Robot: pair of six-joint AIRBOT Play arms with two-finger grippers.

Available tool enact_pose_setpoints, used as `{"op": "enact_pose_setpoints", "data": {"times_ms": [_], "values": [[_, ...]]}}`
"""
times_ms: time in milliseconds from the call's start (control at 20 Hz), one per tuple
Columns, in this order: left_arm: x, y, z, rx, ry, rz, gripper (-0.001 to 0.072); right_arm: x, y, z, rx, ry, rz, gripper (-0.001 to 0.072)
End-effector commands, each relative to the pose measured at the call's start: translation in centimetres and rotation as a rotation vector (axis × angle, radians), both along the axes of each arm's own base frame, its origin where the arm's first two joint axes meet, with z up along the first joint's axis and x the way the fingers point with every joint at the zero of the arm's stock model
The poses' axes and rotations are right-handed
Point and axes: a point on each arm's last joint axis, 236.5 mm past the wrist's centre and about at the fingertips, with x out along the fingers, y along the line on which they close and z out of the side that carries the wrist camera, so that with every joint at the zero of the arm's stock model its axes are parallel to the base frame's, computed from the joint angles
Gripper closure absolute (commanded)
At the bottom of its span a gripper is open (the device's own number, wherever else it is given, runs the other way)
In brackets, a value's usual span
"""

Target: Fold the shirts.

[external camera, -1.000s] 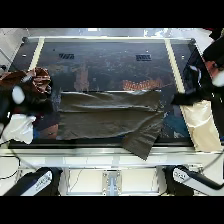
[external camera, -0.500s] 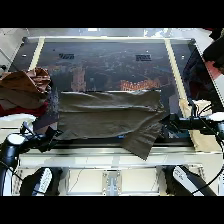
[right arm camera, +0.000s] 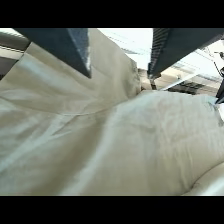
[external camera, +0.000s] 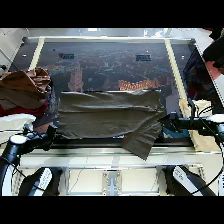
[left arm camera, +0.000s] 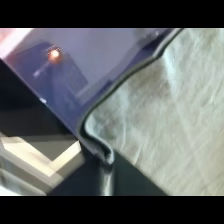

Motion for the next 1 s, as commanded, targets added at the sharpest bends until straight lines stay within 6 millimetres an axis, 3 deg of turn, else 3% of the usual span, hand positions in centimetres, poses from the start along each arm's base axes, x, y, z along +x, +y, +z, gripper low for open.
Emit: {"op": "enact_pose_setpoints", "data": {"times_ms": [0, 150, 200, 300, 400, 800, 950], "values": [[0.3, 0.4, -0.1, 0.011, -0.011, 0.010, 0.0699, -0.8, 0.0, 0.0, -0.023, 0.005, 0.027, 0.0337], [0.2, 0.2, -0.1, 0.011, -0.011, -0.008, 0.0699, -5.4, -2.7, -3.3, -0.224, 0.144, 0.104, 0.0331], [0.1, 0.1, -0.1, 0.009, -0.009, -0.015, 0.0699, -6.5, -2.7, -4.6, -0.227, 0.200, 0.068, 0.0323], [0.0, -0.1, -0.1, 0.011, -0.012, -0.039, 0.0699, -8.3, -0.2, -6.8, -0.115, 0.278, 0.012, 0.0321], [0.0, -0.1, 0.0, 0.012, -0.013, -0.038, 0.0699, -8.8, 1.8, -8.0, -0.023, 0.288, -0.007, 0.0321], [0.0, -0.3, 0.0, 0.005, -0.016, -0.039, 0.0699, -8.9, 2.3, -10.2, 0.020, 0.366, -0.040, 0.0333], [0.1, -0.3, 0.1, 0.003, -0.018, -0.037, 0.0699, -8.1, 3.9, -10.9, 0.002, 0.345, -0.004, 0.0347]]}}
